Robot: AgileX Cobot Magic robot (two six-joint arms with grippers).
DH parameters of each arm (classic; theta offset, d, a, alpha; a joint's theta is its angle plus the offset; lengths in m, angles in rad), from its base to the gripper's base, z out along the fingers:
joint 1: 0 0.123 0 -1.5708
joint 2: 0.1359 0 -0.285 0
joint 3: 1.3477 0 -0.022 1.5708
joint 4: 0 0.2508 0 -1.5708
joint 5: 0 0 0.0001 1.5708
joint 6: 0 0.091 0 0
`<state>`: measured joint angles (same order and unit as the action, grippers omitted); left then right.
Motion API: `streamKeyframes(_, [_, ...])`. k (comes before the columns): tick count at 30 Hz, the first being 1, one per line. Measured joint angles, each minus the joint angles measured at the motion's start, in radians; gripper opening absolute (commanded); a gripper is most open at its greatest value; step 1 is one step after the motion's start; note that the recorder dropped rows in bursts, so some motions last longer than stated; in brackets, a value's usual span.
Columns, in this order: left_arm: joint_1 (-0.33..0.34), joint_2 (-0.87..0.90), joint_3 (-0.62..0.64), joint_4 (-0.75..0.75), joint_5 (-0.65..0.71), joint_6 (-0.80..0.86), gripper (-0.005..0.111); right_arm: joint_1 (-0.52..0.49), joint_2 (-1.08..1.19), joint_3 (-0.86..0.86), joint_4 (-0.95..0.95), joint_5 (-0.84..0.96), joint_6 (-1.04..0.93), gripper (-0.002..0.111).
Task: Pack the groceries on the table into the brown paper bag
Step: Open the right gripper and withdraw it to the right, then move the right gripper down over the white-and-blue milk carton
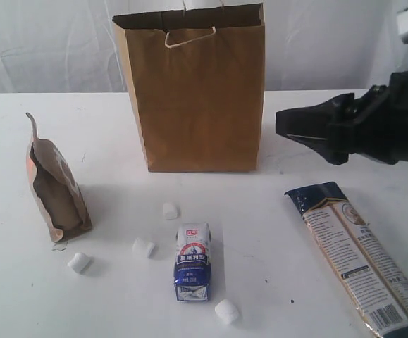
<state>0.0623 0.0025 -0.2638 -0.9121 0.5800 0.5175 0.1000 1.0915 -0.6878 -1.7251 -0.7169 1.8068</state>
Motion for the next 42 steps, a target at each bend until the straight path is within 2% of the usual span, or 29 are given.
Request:
streamKeyframes(4, [0.000,0.000,0.000,0.000,0.000,0.000,0.064,0.000,0.136,0.000,0.233,0.041,-0.174,0.070])
streamKeyframes(6, [0.000,0.000,0.000,0.000,0.000,0.000,0.064,0.005,0.166,0.013,0.475,0.159,-0.361,0.070])
streamKeyframes(7, [0.000,0.000,0.000,0.000,0.000,0.000,0.064,0.020,0.171,0.017,0.711,0.283,-0.575,0.069])
streamKeyframes(8, [0.000,0.000,0.000,0.000,0.000,0.000,0.064,0.031,0.171,0.017,0.842,0.367,-0.711,0.067])
streamKeyframes(9, [0.000,0.000,0.000,0.000,0.000,0.000,0.064,0.052,0.171,0.010,1.032,0.502,-0.939,0.066])
streamKeyframes(12, [0.000,0.000,0.000,0.000,0.000,0.000,0.064,0.105,0.168,-0.012,1.284,0.737,-1.225,0.062])
streamKeyframes(13, [0.000,0.000,0.000,0.000,0.000,0.000,0.064,0.153,0.166,-0.024,1.369,0.876,-1.302,0.062])
streamKeyframes(15, [0.000,0.000,0.000,0.002,0.000,0.000,0.064,0.265,0.159,-0.034,1.446,1.035,-1.373,0.062])
streamKeyframes(18, [0.000,0.000,0.000,0.002,0.000,0.000,0.064,0.417,0.158,-0.040,1.507,1.098,-1.390,0.068])
streamKeyframes(22, [0.000,0.000,0.000,0.004,0.000,0.000,0.064,0.525,0.188,-0.085,1.564,1.105,-1.368,0.075])
streamKeyframes(31, [0.000,0.000,0.000,0.004,0.000,0.000,0.064,0.627,0.450,-0.286,1.725,1.264,-1.428,0.076])
streamKeyframes(42, [0.000,0.000,0.000,0.004,0.007,0.000,0.064,0.696,0.633,-0.428,1.783,1.284,-1.432,0.076])
